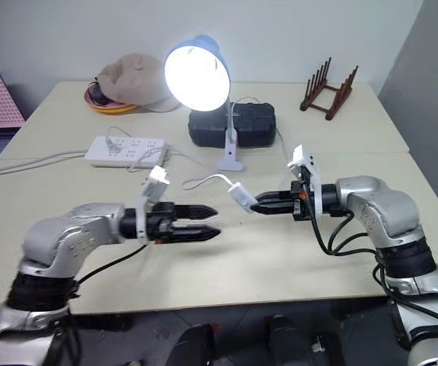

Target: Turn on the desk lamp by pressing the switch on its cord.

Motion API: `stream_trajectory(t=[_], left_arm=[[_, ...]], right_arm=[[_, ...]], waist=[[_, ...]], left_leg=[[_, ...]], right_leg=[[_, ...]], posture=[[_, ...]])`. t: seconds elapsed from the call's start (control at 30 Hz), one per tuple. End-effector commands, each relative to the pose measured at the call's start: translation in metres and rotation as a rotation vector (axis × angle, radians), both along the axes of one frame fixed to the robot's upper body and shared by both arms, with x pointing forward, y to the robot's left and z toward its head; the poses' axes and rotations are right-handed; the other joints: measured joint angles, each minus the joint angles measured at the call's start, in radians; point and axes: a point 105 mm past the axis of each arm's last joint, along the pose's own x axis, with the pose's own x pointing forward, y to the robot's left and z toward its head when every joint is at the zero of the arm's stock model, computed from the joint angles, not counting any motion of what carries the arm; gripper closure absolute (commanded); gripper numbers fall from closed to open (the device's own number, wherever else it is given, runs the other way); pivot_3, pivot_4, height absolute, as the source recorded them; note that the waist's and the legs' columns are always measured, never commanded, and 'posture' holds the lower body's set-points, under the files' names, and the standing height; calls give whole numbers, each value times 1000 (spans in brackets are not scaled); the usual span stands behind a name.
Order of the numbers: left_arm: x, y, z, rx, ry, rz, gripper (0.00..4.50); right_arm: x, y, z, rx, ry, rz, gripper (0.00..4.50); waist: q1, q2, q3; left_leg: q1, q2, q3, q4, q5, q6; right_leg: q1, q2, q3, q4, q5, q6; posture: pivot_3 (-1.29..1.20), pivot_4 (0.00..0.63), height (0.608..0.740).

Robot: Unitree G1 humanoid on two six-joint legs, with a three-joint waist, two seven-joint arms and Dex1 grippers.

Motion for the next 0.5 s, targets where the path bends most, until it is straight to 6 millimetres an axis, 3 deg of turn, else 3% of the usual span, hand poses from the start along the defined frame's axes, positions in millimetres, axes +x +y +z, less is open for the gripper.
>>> stream_trajectory(t=[0.03, 0.1, 0.2, 0.27, 0.37, 0.5], left_arm=[[2, 24, 28, 99, -229, 104, 7], [3, 28, 30, 125, -270, 130, 7], [5, 32, 36, 207, -375, 159, 7], [4, 31, 31, 240, -391, 147, 0], [5, 31, 28, 241, -388, 147, 0], [14, 40, 27, 282, -410, 174, 0]], right_arm=[[29, 5, -12, -142, -158, -41, 4136], [35, 6, -18, -181, -182, -41, 4136], [52, 3, -46, -374, -281, -39, 4136], [54, 1, -51, -406, -312, -22, 3425], [53, 0, -51, -386, -307, -8, 2712], [39, -13, -30, -304, -290, -10, 1966]], waist=[[6, -1, 0], [13, -1, 0], [19, -1, 0], [19, -1, 0], [20, 0, 0], [21, 0, 0]], left_leg=[[-1, -1, 0, 0, 0, 0], [-1, 0, 1, 0, 0, 0], [-1, -1, 2, 0, 0, 0], [-1, -1, 2, 0, 0, 0], [-1, -1, 2, -1, 0, 0], [-1, 0, 1, -1, 0, 0]], right_leg=[[0, -1, 0, 0, 0, -1], [0, -1, 0, -1, -2, -3], [0, -1, 1, -1, -2, -3], [0, -1, 1, -1, 0, 0], [0, -1, 0, -1, 0, 0], [-1, -1, 0, 0, 0, 1]], posture=[[0, 150, 740], [0, 150, 740], [0, 150, 740], [0, 150, 740], [0, 150, 740], [0, 150, 740]])
